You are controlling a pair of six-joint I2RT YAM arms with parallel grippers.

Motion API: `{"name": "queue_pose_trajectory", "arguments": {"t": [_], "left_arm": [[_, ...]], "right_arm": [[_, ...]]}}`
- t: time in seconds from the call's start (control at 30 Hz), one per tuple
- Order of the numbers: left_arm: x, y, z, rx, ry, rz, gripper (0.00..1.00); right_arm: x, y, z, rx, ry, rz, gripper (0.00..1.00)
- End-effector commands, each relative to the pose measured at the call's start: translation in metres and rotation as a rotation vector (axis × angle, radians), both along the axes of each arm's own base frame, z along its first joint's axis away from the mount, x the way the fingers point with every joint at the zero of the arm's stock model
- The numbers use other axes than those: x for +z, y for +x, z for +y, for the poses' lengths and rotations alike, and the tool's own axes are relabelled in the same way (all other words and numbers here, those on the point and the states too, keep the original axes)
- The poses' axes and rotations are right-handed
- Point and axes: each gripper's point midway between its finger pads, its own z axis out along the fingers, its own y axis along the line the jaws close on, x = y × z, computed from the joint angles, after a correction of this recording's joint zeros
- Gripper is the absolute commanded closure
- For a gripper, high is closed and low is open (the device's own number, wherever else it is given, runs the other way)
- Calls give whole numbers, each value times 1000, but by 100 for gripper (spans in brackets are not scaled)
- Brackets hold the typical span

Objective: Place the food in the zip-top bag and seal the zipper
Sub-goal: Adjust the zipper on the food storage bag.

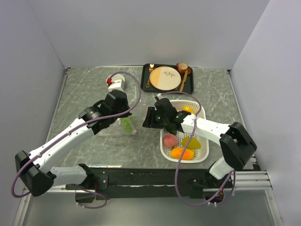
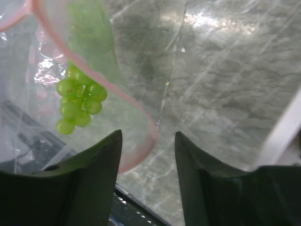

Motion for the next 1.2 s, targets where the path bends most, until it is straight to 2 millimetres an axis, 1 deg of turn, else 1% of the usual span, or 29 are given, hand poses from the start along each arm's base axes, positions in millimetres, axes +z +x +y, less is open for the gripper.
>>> {"name": "queue_pose_trajectory", "arguments": {"t": [0.0, 0.03, 0.07, 0.1, 0.13, 0.17, 0.2, 0.23, 0.27, 0.3, 0.33, 0.37, 0.4, 0.43, 0.47, 0.53, 0.63, 0.67, 0.73, 0.77, 0.8, 0.9, 0.93, 0.97, 1.0, 1.03, 1.07, 1.13, 1.17], "left_arm": [[29, 6, 4, 38, -54, -69, 99], [28, 6, 5, 40, -50, -66, 99], [27, 7, 8, 49, -44, -64, 99], [27, 8, 11, 64, -34, -68, 99], [31, 8, 15, 83, -37, -74, 99], [33, 12, 25, 120, -36, -73, 99], [30, 10, 38, 155, -15, -43, 99], [46, 13, 46, 183, -28, -65, 99], [53, 16, 59, 221, -22, -78, 99], [65, 15, 66, 232, -19, -103, 99], [76, 14, 77, 258, -23, -131, 99], [84, 13, 82, 266, -30, -151, 99], [92, 11, 86, 270, -35, -168, 99], [100, 8, 90, 277, -50, -185, 99], [103, 7, 91, 277, -56, -191, 99], [105, 4, 96, 292, -63, -196, 99], [103, 1, 101, 311, -67, -197, 99], [104, 1, 101, 310, -69, -198, 99], [107, 0, 104, 320, -72, -205, 99], [109, -1, 106, 326, -70, -209, 99], [116, -2, 108, 327, -72, -223, 99], [126, -3, 108, 308, -67, -246, 99], [125, -1, 106, 298, -60, -242, 99], [122, 0, 103, 285, -55, -235, 99], [115, 2, 99, 268, -52, -219, 99], [107, 5, 94, 255, -43, -197, 99], [94, 7, 91, 249, -33, -171, 99], [78, 12, 80, 219, -36, -139, 99], [64, 12, 77, 212, -31, -114, 99]], "right_arm": [[27, 9, 23, 23, 103, -40, 66], [32, 11, 26, 30, 121, -52, 77], [35, 12, 28, 37, 124, -57, 85], [44, 13, 32, 51, 142, -69, 95], [52, 14, 36, 65, 159, -84, 96], [63, 14, 40, 86, 180, -98, 97], [85, 18, 48, 102, 215, -136, 97], [99, 19, 52, 119, 236, -163, 97], [116, 19, 55, 141, 251, -204, 97], [140, 22, 62, 154, 277, -254, 97], [149, 21, 65, 169, 280, -272, 96], [151, 23, 69, 189, 270, -282, 96], [163, 23, 75, 216, 280, -284, 94], [163, 23, 79, 235, 272, -277, 94], [160, 27, 84, 248, 260, -270, 93], [152, 27, 87, 256, 245, -249, 92], [155, 28, 89, 257, 251, -252, 91], [162, 30, 92, 266, 256, -269, 91], [152, 32, 95, 276, 227, -238, 90], [156, 34, 97, 286, 227, -245, 90], [152, 32, 98, 293, 215, -228, 90], [136, 37, 98, 265, 185, -194, 89], [133, 38, 96, 251, 178, -190, 89], [122, 37, 93, 230, 162, -169, 89], [118, 38, 91, 218, 160, -167, 88], [115, 38, 88, 205, 151, -164, 88], [101, 38, 82, 178, 125, -146, 87], [93, 37, 74, 146, 105, -135, 86], [81, 38, 66, 115, 69, -128, 83]]}}
